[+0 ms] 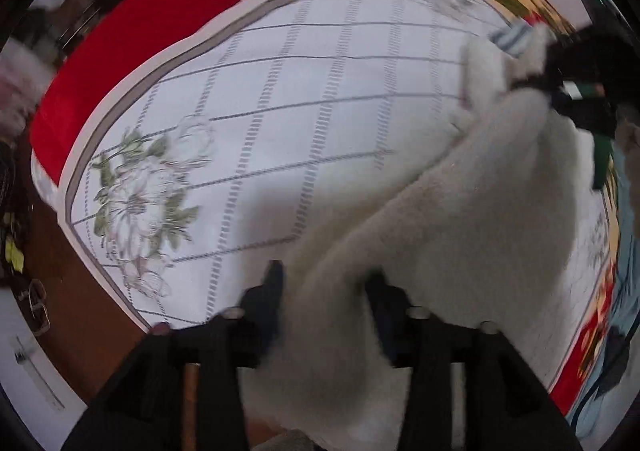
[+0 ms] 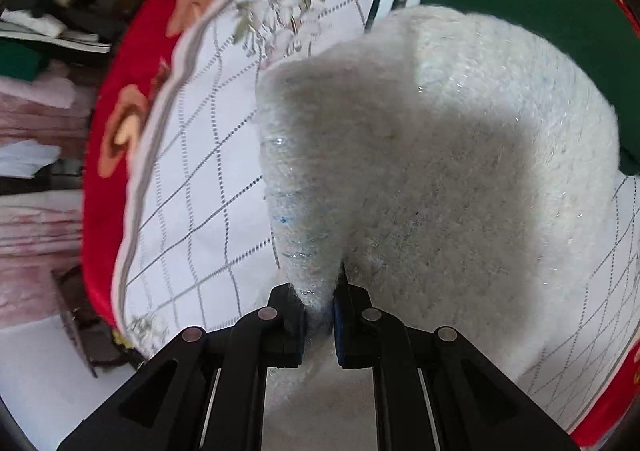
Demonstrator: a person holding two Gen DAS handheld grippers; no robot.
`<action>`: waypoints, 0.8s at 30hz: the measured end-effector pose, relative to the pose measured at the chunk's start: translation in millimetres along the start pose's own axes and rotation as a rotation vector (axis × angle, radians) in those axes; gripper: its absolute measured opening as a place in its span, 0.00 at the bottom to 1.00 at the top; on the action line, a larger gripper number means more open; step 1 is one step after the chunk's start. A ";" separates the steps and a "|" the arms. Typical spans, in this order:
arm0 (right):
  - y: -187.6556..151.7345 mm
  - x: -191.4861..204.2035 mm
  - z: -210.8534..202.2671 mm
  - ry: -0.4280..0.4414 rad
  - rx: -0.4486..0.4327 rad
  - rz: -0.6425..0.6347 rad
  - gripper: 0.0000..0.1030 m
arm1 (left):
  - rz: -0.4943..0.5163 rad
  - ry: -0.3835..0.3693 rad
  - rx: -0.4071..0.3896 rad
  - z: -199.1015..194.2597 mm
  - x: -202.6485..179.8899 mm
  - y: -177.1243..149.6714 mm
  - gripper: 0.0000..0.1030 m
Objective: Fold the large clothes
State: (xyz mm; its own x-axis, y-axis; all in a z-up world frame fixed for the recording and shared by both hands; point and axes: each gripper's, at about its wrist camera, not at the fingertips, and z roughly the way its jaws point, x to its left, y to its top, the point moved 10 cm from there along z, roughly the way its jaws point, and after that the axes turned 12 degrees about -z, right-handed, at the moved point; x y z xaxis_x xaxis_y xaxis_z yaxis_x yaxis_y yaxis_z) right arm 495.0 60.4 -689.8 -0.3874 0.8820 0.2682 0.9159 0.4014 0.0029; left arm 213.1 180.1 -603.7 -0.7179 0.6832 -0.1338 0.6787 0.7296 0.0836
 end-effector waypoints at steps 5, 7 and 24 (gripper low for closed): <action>22.4 38.1 17.0 0.165 0.018 0.013 0.59 | -0.085 0.053 -0.016 7.2 29.4 2.9 0.71; 24.1 48.6 10.5 0.283 0.005 0.003 0.68 | -0.105 0.063 -0.022 3.4 34.4 1.0 0.72; -47.5 -197.7 4.3 0.603 -0.225 0.332 0.78 | 0.087 0.094 -0.153 5.8 -79.1 11.7 0.95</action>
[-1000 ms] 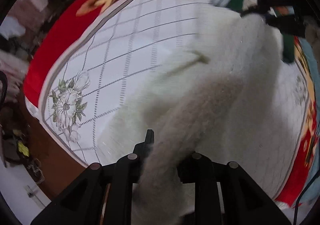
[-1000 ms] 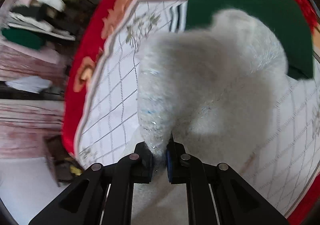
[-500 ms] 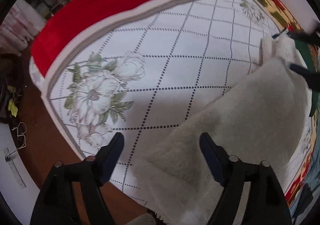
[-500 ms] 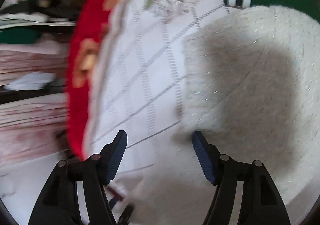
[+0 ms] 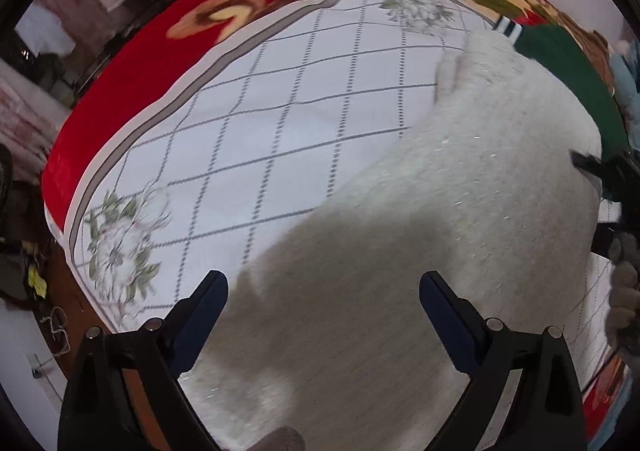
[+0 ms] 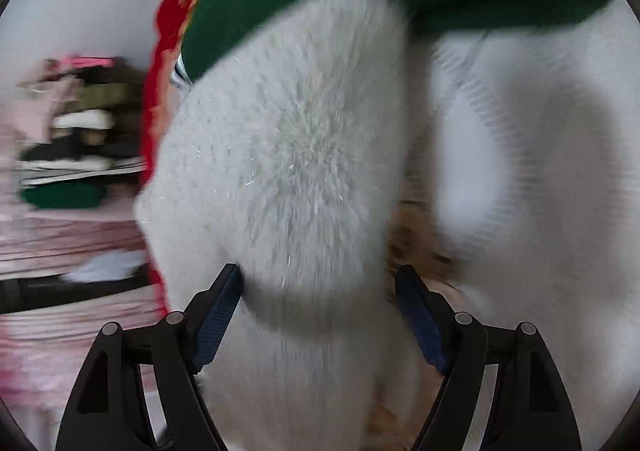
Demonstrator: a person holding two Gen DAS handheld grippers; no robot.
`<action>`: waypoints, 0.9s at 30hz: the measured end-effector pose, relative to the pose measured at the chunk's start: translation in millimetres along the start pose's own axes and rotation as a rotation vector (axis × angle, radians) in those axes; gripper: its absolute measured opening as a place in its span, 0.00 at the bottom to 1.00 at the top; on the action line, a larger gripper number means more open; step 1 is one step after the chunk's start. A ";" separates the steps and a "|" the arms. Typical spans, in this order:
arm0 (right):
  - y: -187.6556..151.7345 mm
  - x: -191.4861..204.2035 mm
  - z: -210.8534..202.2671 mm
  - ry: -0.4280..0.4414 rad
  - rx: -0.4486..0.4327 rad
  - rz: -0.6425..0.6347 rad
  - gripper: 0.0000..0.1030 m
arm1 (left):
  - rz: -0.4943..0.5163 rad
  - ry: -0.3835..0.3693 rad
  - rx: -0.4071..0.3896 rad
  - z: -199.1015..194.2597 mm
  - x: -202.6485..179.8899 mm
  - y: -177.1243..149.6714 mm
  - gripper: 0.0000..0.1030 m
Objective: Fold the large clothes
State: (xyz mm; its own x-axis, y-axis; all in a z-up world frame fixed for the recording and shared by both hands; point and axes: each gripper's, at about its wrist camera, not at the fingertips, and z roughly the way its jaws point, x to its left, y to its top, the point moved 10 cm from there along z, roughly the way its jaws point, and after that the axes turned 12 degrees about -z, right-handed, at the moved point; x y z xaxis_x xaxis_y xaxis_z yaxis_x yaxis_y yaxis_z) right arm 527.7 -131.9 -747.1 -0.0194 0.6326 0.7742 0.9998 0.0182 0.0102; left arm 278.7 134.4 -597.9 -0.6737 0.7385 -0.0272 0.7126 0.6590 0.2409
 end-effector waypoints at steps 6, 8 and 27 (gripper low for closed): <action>-14.5 8.9 -19.4 -0.007 -0.120 0.033 0.41 | 0.073 0.054 -0.033 -6.4 -15.6 -1.0 0.95; -36.3 1.2 -52.5 -0.056 -0.188 0.094 0.41 | 0.094 0.054 -0.022 -9.6 -22.0 -7.7 0.95; -243.8 -61.5 -288.3 -0.546 -0.059 0.062 0.72 | 0.217 0.075 0.106 -32.1 -64.0 -132.8 0.95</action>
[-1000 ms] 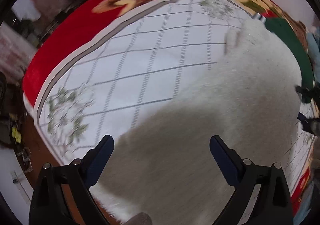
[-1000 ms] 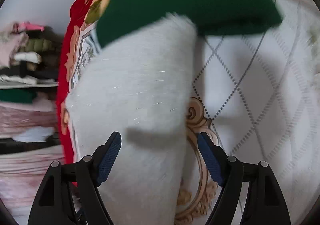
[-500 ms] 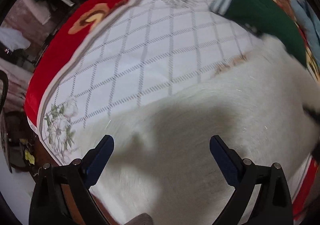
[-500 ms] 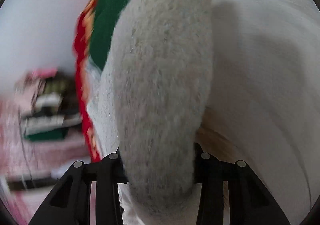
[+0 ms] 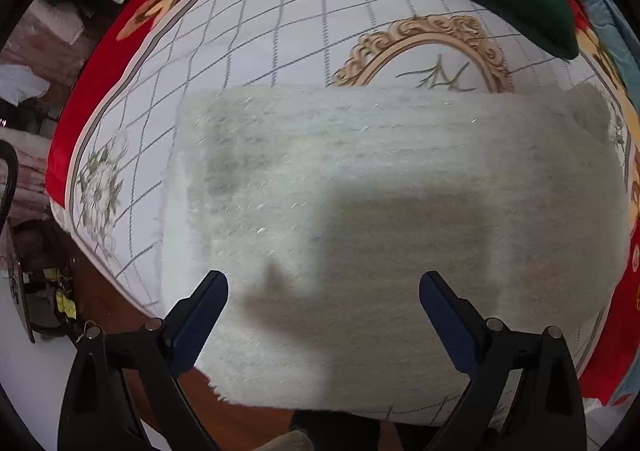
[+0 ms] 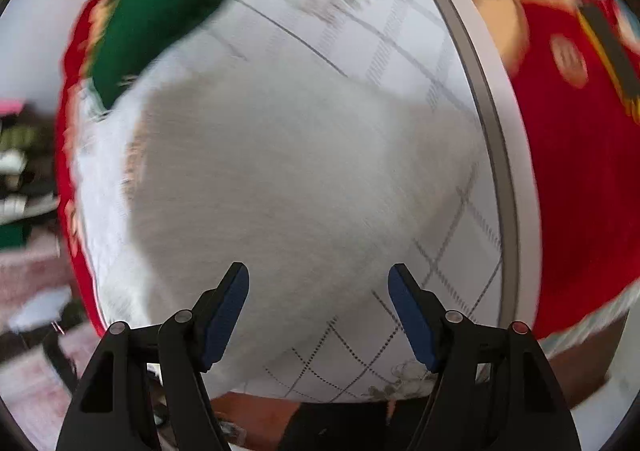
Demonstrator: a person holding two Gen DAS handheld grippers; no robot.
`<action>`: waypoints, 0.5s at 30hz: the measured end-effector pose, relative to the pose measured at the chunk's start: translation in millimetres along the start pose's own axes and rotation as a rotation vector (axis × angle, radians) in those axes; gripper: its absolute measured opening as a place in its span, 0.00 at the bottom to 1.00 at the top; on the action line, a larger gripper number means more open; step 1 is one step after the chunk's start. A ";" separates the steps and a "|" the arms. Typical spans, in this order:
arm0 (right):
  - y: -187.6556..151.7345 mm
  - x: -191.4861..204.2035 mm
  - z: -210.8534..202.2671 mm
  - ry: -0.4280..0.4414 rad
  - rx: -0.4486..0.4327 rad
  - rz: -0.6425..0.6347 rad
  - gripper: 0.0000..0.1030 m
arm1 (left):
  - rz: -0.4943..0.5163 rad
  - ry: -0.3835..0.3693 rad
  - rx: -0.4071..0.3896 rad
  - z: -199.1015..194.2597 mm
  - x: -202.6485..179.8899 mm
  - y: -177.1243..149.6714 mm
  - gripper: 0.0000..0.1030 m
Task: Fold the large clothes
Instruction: 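Grasp the cardigan hem with the right gripper and lift it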
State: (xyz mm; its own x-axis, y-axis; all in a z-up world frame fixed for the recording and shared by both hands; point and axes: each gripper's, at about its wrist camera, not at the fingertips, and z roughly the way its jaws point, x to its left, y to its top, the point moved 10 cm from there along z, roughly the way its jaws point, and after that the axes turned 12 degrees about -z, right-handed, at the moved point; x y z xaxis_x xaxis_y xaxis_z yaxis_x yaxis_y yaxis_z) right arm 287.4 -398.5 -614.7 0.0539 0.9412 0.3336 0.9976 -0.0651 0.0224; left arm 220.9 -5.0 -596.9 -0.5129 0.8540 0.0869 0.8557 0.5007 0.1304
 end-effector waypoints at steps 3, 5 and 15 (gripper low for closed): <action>57.7 31.5 0.1 -0.011 -0.050 -0.157 0.72 | 0.005 -0.001 -0.035 0.5 -10.7 18.6 0.95; 101.9 51.3 19.4 -0.044 -0.054 -0.258 0.78 | -0.006 0.007 -0.058 3.5 -12.7 31.4 0.95; 171.5 113.0 60.0 -0.045 -0.102 -0.473 0.07 | 0.000 0.088 -0.050 76.0 6.3 54.9 0.96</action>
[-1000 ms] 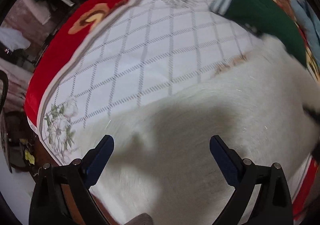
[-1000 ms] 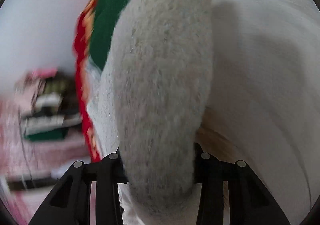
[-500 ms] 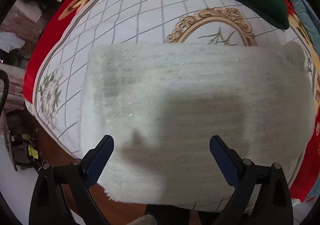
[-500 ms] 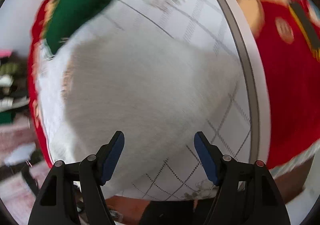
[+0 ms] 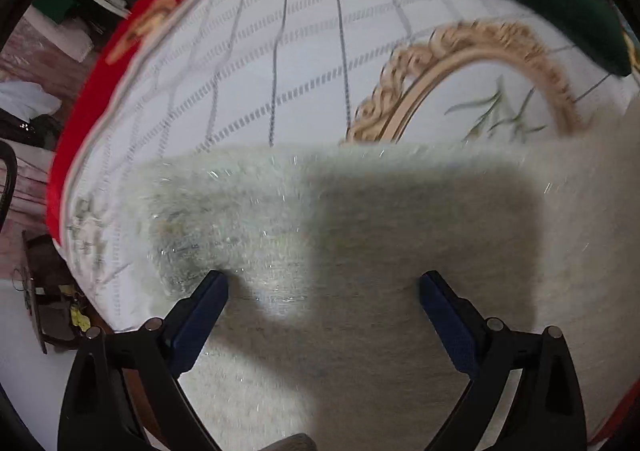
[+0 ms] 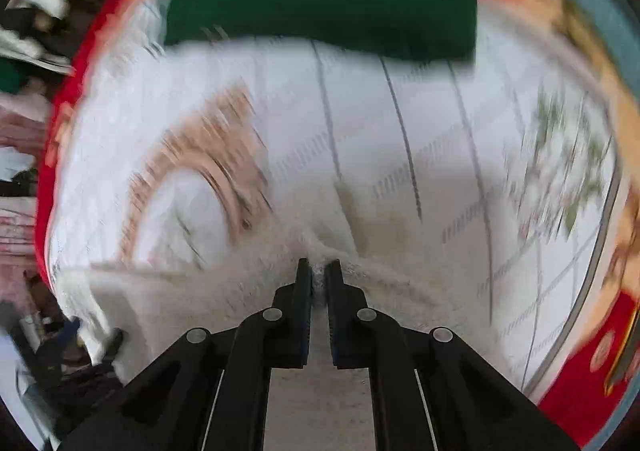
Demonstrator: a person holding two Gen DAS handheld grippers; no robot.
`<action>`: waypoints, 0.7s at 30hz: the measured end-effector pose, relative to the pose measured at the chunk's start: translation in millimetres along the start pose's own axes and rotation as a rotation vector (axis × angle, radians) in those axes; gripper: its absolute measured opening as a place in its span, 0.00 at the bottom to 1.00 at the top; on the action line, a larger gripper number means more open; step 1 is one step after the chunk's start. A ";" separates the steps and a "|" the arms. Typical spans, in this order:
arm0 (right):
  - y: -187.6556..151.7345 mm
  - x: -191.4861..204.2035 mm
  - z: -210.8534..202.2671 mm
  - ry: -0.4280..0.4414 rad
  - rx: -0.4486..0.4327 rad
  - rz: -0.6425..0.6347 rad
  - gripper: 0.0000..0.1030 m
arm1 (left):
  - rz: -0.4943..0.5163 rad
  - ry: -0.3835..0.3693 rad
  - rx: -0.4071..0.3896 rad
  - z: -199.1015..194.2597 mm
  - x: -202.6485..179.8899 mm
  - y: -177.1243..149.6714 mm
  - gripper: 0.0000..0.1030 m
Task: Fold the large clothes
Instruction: 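Grasp the cardigan hem with the right gripper and lift it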
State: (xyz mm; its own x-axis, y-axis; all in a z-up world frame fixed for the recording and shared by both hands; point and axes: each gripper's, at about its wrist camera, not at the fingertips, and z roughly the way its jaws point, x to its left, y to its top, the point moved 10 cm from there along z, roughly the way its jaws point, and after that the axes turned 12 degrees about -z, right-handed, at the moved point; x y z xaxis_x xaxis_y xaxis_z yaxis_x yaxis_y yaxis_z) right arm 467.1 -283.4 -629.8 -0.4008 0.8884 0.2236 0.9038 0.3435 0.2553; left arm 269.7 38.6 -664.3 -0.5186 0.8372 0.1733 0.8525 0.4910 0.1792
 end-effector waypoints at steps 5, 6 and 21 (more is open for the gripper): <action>27.2 1.6 31.0 0.025 -0.085 0.084 0.06 | 0.012 -0.014 -0.014 6.8 3.5 2.6 0.98; 26.0 -0.9 48.1 0.013 -0.056 0.088 0.06 | 0.008 -0.016 -0.015 6.9 4.8 2.4 0.98; -1.1 -42.6 -51.8 0.103 -0.048 0.296 0.65 | -0.019 -0.174 -0.037 -92.1 -31.1 6.8 0.96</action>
State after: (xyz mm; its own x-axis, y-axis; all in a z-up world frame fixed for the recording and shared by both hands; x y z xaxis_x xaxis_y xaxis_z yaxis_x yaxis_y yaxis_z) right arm 475.4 -337.4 -590.9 -0.1372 0.9114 0.3879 0.9762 0.0580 0.2089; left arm 285.7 -6.2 -579.3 -0.5125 0.8587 0.0002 0.8382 0.5002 0.2172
